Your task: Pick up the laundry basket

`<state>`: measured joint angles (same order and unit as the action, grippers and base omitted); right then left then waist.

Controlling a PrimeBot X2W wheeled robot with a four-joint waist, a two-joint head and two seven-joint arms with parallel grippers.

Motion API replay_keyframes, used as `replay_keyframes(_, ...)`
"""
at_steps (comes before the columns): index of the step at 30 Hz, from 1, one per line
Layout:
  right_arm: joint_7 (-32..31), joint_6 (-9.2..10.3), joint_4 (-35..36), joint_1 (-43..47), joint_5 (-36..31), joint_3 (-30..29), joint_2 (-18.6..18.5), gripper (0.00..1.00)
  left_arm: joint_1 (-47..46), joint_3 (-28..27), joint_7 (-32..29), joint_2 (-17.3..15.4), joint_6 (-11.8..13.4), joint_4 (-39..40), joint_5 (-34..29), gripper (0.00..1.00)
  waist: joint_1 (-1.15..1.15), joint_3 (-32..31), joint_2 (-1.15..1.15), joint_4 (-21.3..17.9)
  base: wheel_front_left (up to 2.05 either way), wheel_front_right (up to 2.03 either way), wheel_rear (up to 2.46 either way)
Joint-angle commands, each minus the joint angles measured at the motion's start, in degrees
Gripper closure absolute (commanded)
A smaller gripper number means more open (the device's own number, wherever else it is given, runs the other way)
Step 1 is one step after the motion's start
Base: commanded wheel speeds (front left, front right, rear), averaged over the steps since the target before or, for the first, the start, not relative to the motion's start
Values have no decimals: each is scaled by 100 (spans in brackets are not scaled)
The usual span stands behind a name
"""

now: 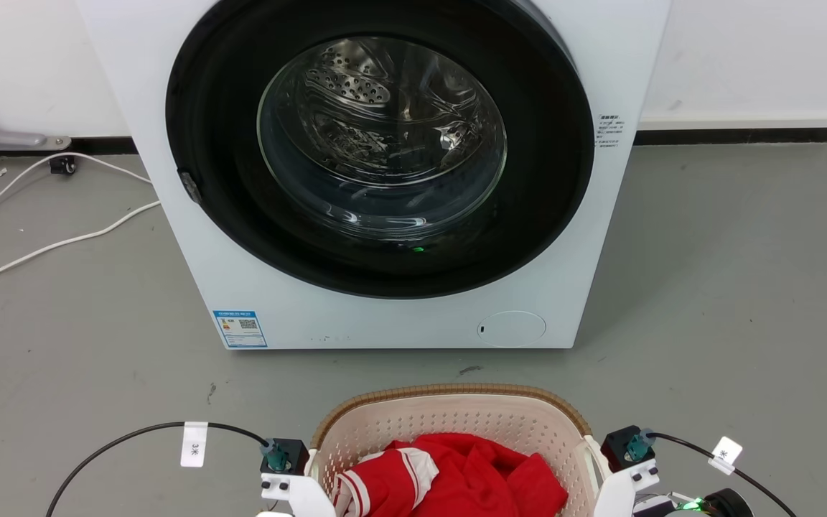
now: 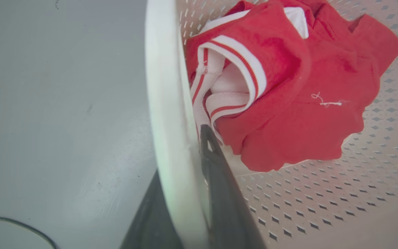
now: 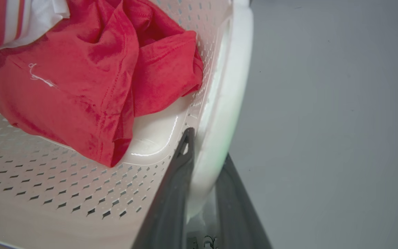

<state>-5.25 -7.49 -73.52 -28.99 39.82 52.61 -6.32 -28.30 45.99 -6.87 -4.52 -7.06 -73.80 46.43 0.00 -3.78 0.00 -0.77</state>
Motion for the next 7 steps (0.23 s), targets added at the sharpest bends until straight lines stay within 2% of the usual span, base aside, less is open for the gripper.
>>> replay_keyframes(1,19,0,-14,-40,-18,59,-48,100,-8,33,43,7,-68,34,1,100,0,-3,0,1,0,0,0)
replay_keyframes(7,41,0,-20,-40,74,162,-54,100,7,93,56,-3,-68,27,75,100,0,-13,0,-4,0,0,0)
